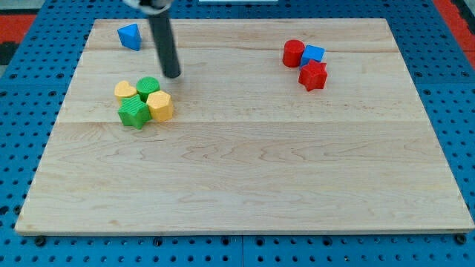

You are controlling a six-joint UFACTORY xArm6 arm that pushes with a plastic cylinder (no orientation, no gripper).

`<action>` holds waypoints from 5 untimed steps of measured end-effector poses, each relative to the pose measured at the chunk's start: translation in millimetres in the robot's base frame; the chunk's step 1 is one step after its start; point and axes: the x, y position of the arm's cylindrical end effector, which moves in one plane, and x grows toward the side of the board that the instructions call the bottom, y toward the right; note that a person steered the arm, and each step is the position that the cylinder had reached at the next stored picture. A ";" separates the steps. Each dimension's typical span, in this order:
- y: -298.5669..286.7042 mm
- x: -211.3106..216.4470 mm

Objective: Move the yellow hexagon towards the top center of the board

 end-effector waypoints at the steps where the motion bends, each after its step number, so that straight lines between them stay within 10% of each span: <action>1: 58.5 -40.6; 3: 153.5 -42.1; 5: -33.4 15.6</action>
